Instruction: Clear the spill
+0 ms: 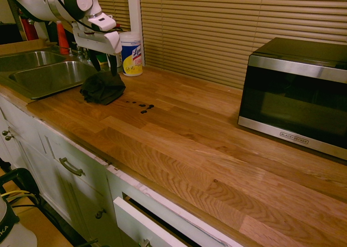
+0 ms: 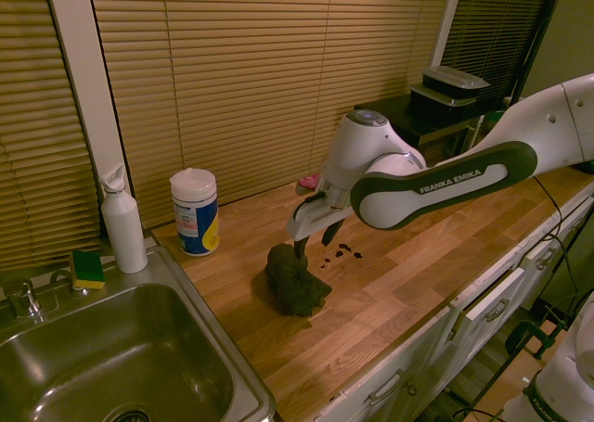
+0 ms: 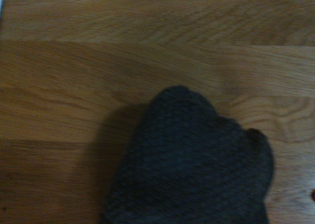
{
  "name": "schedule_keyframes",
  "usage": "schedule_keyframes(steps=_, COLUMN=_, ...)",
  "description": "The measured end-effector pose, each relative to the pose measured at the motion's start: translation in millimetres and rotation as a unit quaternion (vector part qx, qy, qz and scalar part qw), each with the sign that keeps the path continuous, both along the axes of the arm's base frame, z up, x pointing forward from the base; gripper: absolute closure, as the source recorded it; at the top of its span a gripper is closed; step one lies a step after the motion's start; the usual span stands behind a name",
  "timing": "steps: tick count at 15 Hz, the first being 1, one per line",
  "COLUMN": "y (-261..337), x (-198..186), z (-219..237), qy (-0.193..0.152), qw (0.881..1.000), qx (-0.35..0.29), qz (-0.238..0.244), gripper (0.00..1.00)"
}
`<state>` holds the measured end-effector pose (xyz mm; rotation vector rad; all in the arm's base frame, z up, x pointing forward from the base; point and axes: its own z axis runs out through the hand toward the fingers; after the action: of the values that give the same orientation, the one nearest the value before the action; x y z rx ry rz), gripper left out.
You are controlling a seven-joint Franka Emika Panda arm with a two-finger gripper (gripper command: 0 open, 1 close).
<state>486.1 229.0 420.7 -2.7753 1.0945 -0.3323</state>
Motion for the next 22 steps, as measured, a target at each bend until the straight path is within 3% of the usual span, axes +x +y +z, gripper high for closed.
schedule_keyframes(steps=5, y=47, x=9, z=-20, qy=-0.018, qw=0.999, qx=-0.008, qz=-0.028, gripper=0.00)
schedule_keyframes(steps=10, y=53, x=19, z=-39, qy=0.005, qw=0.998, qx=-0.026, qz=-0.065, gripper=0.00)
schedule_keyframes(steps=11, y=52, x=20, z=-42, qy=0.010, qw=0.997, qx=-0.035, qz=-0.073, gripper=1.00)
schedule_keyframes(steps=22, y=51, x=29, z=-49, qy=0.033, qw=0.994, qx=-0.061, qz=-0.087, gripper=1.00)
